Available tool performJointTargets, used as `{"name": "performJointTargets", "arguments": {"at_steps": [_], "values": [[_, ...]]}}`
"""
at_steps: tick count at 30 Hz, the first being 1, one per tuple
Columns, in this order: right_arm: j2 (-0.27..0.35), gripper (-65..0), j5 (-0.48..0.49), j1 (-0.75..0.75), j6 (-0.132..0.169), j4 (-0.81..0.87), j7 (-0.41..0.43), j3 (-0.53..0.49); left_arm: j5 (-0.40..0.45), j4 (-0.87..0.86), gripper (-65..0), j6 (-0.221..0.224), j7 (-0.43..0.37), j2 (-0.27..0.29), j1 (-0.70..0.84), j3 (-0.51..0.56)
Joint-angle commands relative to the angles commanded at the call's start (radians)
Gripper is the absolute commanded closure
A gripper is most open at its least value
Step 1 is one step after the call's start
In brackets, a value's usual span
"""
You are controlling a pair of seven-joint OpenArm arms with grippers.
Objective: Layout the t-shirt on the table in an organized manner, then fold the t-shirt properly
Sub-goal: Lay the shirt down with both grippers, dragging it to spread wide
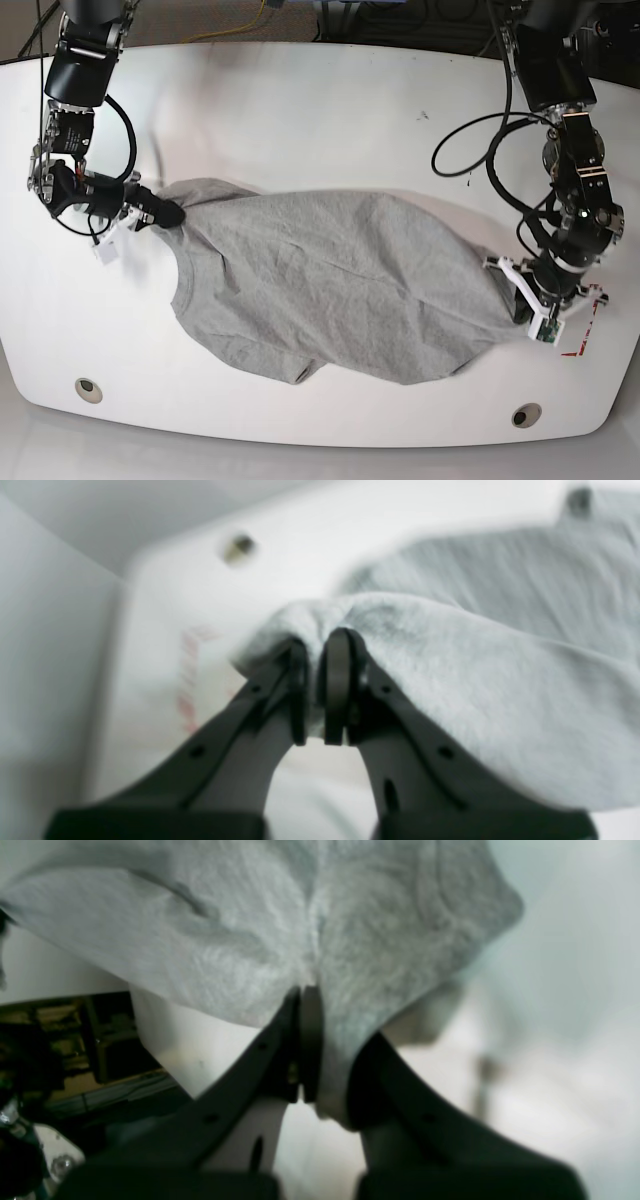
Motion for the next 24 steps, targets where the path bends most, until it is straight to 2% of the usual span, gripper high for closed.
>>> {"name": "performJointTargets", "arguments": {"at_steps": [3,7,13,16,24], "values": [[0.003,0.0,0.0,-0.034,0.0,0.0,0.0,-0.002,-0.002,0.015,-2.7,0.0,0.0,0.006,0.063,-0.034],[0.006,0.0,0.0,-0.077,0.0,0.0,0.0,-0.002,-0.002,0.025,-2.7,0.0,-0.002,0.061,0.132,-0.083],[0.005,0.0,-0.003,-0.137,-0.005,0.061,-0.011,-0.012,-0.002,0.035,-2.7,0.0,-0.002,0.068,0.222,-0.115],[0.005,0.0,-0.003,-0.16,-0.028,0.106,-0.011,-0.043,-0.002,0.037,-2.7,0.0,-0.002,0.069,0.262,-0.118],[0.002,0.0,-0.003,-0.227,-0.034,0.141,-0.011,-0.054,-0.002,0.101,-2.7,0.0,-0.002,0.069,0.368,-0.129]]}}
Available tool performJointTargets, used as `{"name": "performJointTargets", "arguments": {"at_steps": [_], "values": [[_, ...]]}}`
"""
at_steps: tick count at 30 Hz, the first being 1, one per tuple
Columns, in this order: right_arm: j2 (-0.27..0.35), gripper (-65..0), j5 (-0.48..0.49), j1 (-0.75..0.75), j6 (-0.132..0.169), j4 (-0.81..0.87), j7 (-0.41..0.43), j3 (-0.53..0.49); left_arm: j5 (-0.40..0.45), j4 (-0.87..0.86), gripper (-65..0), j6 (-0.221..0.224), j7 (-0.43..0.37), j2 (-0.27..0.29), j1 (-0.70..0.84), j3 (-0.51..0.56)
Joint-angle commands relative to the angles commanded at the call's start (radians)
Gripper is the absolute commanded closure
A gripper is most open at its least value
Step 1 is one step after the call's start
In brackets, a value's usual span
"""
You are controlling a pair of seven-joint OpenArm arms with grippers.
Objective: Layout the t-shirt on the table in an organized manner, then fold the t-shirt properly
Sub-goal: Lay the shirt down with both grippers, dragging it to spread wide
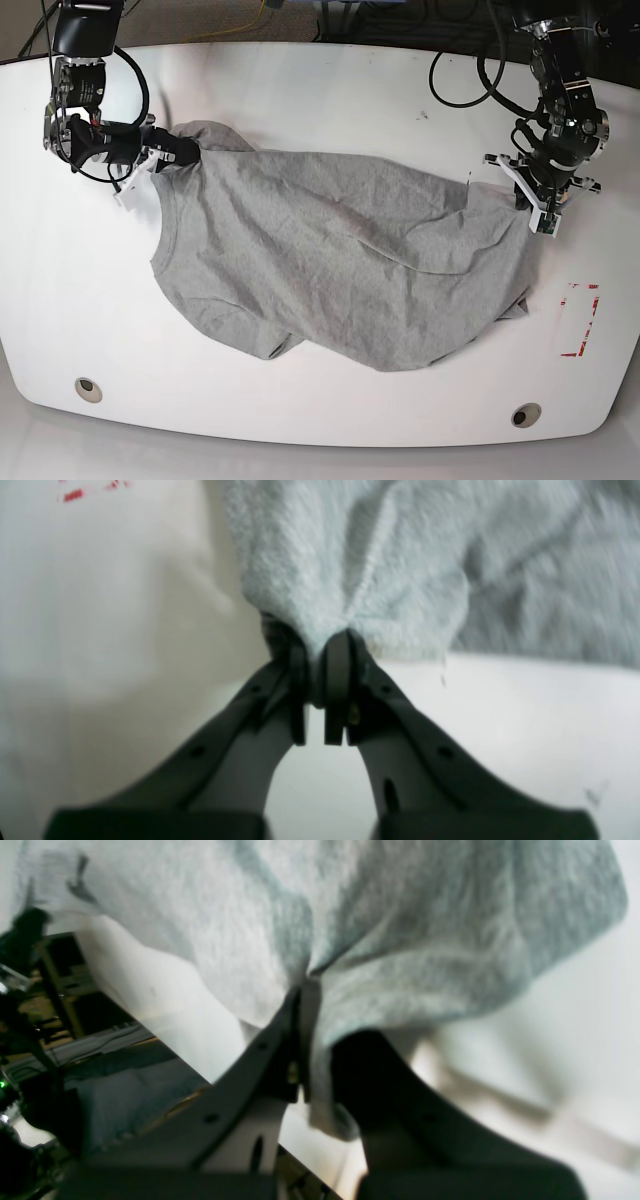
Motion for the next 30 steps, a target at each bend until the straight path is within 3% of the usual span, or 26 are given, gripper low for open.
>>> {"name": "performJointTargets", "arguments": {"at_steps": [7,15,27,30], "values": [[-0.003,0.0,0.0,-0.012,0.002,0.0,0.0,-0.003,0.0,0.005,-2.7,-0.011,0.0,-0.006,0.06,-0.074],[-0.003,-0.1,0.002,-0.02,0.0,0.002,0.002,-0.005,0.011,0.002,-3.0,-0.137,0.0,-0.021,0.089,-0.193],[0.003,-1.0,0.0,-0.052,0.0,0.002,0.002,-0.005,0.011,0.0,-3.2,-0.144,0.0,-0.063,0.173,-0.201],[0.002,-6.7,-0.003,-0.06,-0.002,0.021,0.003,-0.005,0.011,0.0,-7.4,-0.143,0.0,-0.063,0.186,-0.201]]}}
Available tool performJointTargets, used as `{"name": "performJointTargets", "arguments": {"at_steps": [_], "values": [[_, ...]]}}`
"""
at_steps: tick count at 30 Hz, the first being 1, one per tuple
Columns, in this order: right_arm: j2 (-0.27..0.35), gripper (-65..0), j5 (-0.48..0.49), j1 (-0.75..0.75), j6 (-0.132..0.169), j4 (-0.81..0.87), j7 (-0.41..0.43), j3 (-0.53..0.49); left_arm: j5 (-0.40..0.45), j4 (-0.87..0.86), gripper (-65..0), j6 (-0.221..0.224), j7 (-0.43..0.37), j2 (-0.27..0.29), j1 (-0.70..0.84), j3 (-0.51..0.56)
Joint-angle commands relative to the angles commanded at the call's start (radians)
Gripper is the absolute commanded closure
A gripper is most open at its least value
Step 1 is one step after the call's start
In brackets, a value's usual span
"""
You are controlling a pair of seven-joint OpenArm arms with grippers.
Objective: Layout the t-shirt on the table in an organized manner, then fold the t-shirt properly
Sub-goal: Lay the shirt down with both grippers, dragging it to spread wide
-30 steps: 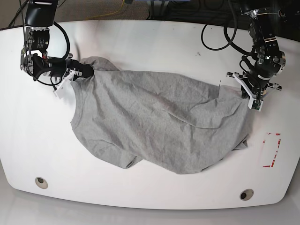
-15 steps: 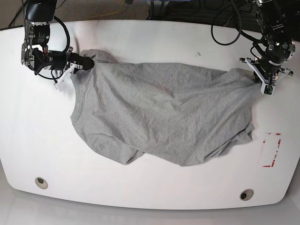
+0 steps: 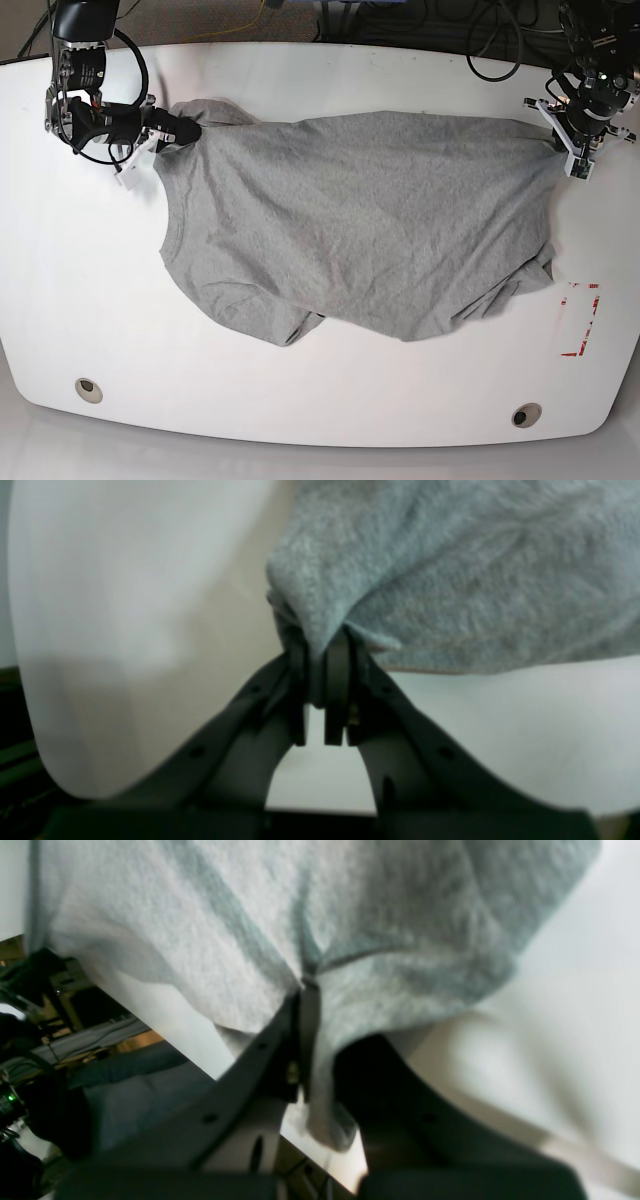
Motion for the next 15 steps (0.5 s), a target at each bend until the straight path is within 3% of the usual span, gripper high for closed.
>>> {"name": "performJointTargets", "arguments": {"at_steps": [3,5,9,12,15], "values": [[-0.003,-16.3,-0.029,-0.009,0.0,0.044,0.006,0.003,0.0,0.0,-15.7,0.002,0.0,0.0,0.009,-0.003],[-0.005,-25.7,-0.064,-0.032,0.0,0.095,0.012,0.008,0.002,0.0,-24.8,0.011,0.0,0.002,0.017,-0.02],[-0.018,-40.6,-0.087,-0.048,0.0,0.16,0.037,0.008,0.002,-0.002,-39.3,0.095,0.0,0.005,0.02,-0.037],[-0.021,-45.7,-0.086,-0.064,0.0,0.186,0.038,0.009,0.002,-0.008,-41.4,0.153,0.0,0.003,0.021,-0.037],[-0.025,-45.9,-0.091,-0.074,0.0,0.219,0.04,0.046,0.002,-0.014,-41.4,0.167,0.0,-0.002,0.018,-0.043]]}}
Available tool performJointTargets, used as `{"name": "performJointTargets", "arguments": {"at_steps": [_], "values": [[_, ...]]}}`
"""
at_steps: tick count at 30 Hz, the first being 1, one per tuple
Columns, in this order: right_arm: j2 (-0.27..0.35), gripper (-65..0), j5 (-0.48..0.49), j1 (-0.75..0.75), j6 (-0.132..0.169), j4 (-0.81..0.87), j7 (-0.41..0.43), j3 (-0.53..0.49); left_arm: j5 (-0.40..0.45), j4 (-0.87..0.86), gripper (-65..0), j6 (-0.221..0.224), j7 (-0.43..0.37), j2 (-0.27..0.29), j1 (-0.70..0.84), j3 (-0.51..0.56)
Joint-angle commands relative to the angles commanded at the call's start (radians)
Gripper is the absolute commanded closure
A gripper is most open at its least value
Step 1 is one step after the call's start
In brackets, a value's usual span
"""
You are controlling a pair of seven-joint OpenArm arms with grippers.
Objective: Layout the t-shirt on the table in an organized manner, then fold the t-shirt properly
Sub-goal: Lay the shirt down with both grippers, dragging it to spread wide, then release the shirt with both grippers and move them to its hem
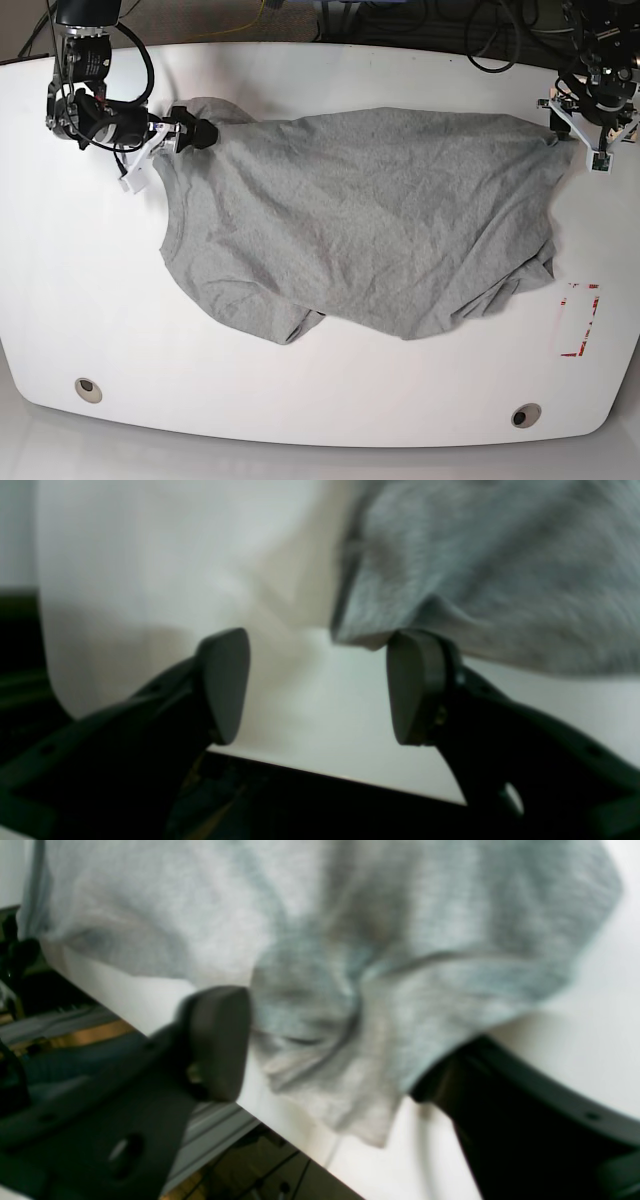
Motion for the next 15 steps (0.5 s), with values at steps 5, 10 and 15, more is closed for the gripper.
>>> {"name": "performJointTargets", "arguments": {"at_steps": [5,10,15], "values": [[0.0,-46.0,-0.002,0.008,0.0,0.031,0.0,0.055,-0.002,0.0,-41.4,-0.002,0.0,-0.005,-0.005,-0.015],[0.005,-46.0,-0.026,0.043,0.0,0.044,0.0,0.124,-0.005,0.0,-41.5,-0.003,0.0,-0.058,-0.038,-0.015],[0.017,-46.0,-0.061,0.095,0.009,0.043,0.0,0.166,-0.008,0.0,-41.6,-0.003,0.0,-0.097,-0.068,-0.04]]}}
